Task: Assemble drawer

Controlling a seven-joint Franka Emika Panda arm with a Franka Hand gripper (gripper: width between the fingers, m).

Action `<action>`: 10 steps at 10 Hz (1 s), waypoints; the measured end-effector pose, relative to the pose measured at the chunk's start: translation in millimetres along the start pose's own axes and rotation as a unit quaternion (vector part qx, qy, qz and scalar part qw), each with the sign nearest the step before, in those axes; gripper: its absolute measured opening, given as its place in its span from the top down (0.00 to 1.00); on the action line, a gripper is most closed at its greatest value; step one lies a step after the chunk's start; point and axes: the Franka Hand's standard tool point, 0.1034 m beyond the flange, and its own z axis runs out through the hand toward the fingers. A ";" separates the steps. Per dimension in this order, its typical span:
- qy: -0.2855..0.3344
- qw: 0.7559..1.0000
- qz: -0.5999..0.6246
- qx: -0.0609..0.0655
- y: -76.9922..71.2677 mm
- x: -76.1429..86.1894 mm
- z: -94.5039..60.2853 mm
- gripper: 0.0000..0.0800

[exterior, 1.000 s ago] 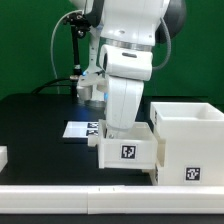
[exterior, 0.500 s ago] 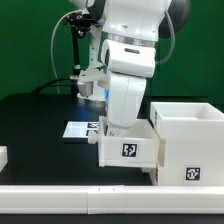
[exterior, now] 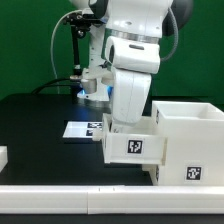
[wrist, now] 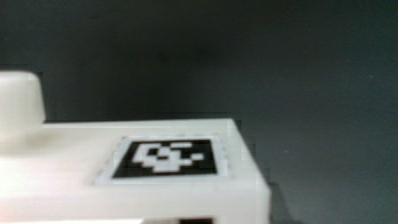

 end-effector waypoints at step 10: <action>0.000 1.000 0.022 0.005 -2.1 9.1 5.0 0.95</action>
Offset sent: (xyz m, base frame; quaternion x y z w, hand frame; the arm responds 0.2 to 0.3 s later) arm 0.0053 0.0201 -0.0009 0.0024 0.0055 0.0198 0.9998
